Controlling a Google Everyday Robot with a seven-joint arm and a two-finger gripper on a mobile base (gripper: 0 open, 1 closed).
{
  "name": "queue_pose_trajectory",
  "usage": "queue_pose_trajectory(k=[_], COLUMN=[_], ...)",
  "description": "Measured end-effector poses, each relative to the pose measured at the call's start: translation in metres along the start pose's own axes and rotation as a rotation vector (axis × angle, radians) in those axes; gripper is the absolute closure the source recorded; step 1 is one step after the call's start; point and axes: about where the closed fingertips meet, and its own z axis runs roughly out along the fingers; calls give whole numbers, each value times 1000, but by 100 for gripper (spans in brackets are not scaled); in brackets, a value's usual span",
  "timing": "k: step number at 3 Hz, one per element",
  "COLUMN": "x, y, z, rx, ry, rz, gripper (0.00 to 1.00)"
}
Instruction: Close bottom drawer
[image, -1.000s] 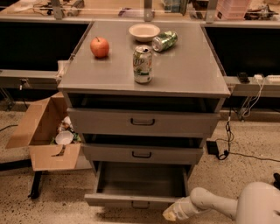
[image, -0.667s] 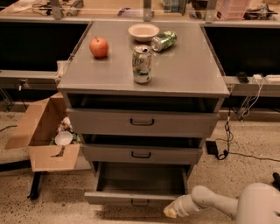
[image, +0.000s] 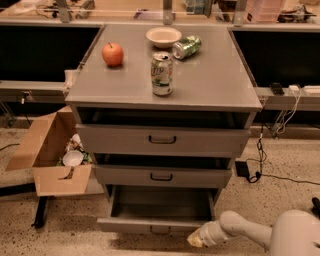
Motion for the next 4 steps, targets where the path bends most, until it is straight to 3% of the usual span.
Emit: queue_pose_trajectory(k=[1,2,4], x=[-10,-12,-33], y=[-2,-1,-25], z=[13,16,6], rx=[-55,-50,33], ry=[-46,-47,-148], rz=[41,48,141], gripper=[100,100,100])
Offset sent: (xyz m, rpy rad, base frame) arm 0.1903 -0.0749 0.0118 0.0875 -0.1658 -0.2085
